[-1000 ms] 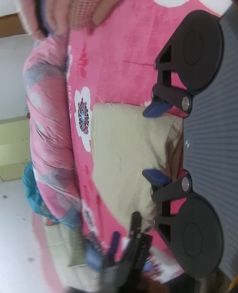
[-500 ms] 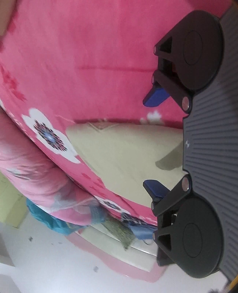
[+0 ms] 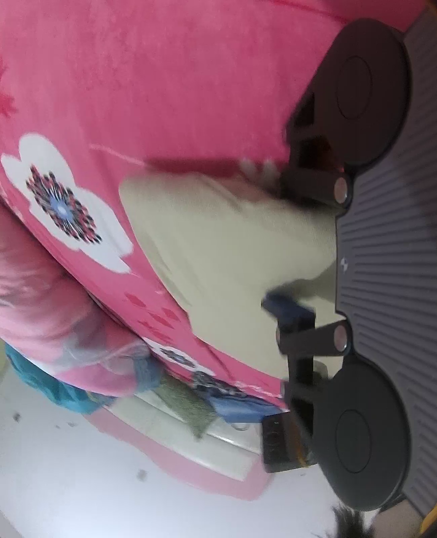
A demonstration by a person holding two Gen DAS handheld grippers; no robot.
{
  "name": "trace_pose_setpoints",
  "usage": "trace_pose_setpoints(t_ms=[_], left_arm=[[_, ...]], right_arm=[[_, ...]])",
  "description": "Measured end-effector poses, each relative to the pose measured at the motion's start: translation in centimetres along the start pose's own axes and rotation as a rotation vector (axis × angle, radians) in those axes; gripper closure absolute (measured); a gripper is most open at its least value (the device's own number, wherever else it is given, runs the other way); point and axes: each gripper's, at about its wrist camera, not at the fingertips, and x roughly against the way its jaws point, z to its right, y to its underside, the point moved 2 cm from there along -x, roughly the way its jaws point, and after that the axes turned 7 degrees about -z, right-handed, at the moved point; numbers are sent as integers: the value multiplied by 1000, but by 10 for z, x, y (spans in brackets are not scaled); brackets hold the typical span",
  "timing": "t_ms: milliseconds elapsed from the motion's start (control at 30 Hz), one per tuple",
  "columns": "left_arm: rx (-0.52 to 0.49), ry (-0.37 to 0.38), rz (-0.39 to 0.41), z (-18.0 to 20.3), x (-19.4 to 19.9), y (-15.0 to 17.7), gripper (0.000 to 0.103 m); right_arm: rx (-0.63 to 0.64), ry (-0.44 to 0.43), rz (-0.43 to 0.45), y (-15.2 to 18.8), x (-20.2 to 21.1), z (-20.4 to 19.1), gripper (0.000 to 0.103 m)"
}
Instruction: Fold clothes
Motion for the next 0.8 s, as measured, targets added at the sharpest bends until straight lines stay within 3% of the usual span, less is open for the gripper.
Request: trace_pose_setpoints(t_ms=[133, 300, 467, 633, 800], left_arm=[[18, 13, 10, 8, 11, 1, 37], [-24, 35, 40, 47, 27, 8, 37], [-75, 66, 2, 101, 21, 27, 38], [-196, 142, -47, 176, -8, 41, 38], [-278, 260, -187, 252, -82, 53, 38]], right_arm=[[21, -10, 63, 6, 14, -12, 82], [75, -33, 123, 16, 41, -36, 85], [108, -38, 198, 43, 95, -54, 86], [157, 17, 307, 82, 179, -68, 86], [169, 166, 408, 129, 282, -63, 87]])
